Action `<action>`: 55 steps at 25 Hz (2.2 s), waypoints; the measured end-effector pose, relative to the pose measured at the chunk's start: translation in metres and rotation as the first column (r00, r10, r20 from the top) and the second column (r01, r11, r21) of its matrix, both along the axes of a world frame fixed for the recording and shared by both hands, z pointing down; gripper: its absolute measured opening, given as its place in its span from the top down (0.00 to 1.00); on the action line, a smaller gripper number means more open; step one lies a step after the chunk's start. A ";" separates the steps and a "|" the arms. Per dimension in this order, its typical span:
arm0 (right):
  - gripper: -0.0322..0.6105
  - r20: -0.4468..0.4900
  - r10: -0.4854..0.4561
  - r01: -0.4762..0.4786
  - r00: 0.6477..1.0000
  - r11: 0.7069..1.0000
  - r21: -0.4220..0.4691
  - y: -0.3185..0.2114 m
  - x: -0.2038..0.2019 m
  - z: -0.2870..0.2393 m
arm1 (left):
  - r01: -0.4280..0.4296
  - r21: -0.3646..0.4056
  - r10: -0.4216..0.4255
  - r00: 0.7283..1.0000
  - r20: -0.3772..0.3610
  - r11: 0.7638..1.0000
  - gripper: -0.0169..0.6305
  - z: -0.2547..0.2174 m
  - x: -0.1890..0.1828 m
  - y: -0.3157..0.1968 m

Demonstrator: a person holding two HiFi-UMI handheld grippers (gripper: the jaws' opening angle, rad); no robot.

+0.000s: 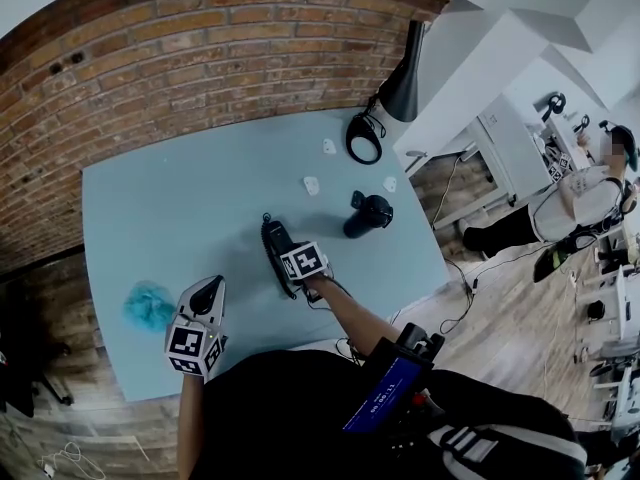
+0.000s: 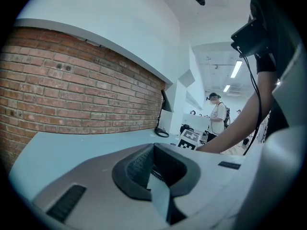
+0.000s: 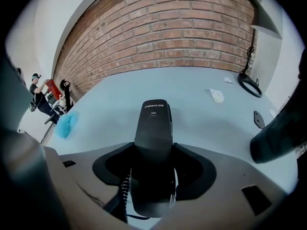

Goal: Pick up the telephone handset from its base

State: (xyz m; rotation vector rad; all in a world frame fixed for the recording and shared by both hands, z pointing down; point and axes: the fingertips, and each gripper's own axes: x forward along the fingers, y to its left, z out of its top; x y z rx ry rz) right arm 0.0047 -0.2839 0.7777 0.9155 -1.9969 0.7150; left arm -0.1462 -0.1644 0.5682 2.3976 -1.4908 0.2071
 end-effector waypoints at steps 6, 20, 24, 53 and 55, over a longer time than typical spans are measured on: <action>0.56 -0.030 -0.041 0.041 0.999 0.999 0.029 0.000 -0.001 -0.004 | 0.000 -0.003 0.000 1.000 0.001 1.000 0.94 0.000 0.000 0.000; 0.56 0.100 0.018 -0.021 0.995 0.999 0.038 -0.009 0.000 -0.026 | -0.024 -0.010 0.024 1.000 0.012 1.000 0.94 0.003 0.011 0.003; 0.57 0.116 0.043 -0.047 0.992 0.998 0.040 -0.011 0.002 -0.029 | -0.022 -0.010 0.022 1.000 0.014 1.000 0.94 0.003 0.009 0.004; 0.57 0.556 0.173 -0.210 0.813 0.978 0.004 -0.038 -0.015 -0.120 | -0.033 -0.018 0.033 0.999 0.017 0.999 0.94 0.006 0.014 0.008; 0.57 0.561 0.172 -0.213 0.810 0.977 0.007 -0.038 -0.016 -0.123 | -0.034 -0.022 0.034 0.999 0.016 0.999 0.94 0.008 0.014 0.010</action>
